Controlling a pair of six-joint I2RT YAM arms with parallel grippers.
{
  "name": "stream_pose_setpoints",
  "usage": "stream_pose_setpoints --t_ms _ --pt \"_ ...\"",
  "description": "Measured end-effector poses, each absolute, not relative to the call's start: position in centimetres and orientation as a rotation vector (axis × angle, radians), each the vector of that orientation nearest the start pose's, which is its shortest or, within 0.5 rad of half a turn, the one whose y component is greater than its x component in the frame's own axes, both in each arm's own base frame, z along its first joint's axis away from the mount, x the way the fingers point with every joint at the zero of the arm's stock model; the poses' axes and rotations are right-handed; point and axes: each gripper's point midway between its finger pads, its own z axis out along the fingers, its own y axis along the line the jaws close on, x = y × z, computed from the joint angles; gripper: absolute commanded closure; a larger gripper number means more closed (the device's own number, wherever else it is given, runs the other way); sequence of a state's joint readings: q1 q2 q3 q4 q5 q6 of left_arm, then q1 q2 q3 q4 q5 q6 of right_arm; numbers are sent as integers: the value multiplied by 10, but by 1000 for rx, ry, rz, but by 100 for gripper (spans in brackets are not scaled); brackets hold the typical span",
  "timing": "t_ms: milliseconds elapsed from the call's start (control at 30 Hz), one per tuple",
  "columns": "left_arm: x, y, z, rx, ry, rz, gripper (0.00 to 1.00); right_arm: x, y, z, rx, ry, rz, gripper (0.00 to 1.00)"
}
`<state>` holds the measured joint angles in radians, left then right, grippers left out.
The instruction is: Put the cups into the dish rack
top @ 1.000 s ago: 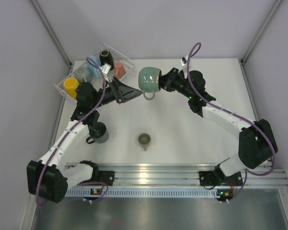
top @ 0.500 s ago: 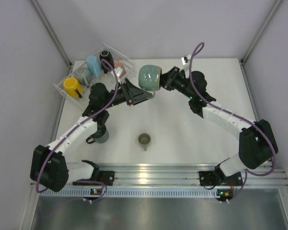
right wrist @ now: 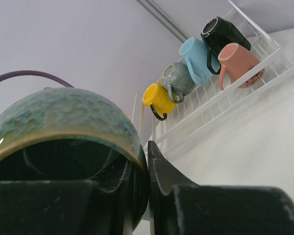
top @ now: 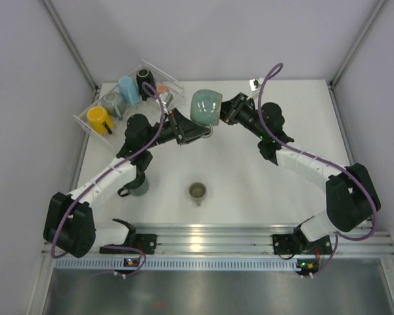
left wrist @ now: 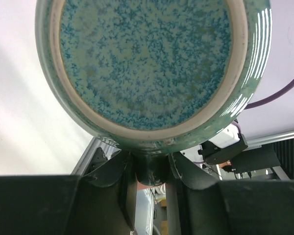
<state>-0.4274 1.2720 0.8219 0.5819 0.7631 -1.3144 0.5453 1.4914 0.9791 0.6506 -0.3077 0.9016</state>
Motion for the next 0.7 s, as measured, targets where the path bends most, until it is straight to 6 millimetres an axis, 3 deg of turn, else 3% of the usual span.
stream_pose_setpoints --t_ms 333,500,700 --pt "266 -290 316 17 1838 -1852 100 351 314 314 13 1621 1394 47" --pt "267 -290 305 75 1873 -1782 100 339 297 313 22 1636 1356 35" --pt "296 -276 296 94 1966 -1483 100 336 265 305 66 1667 1275 23"
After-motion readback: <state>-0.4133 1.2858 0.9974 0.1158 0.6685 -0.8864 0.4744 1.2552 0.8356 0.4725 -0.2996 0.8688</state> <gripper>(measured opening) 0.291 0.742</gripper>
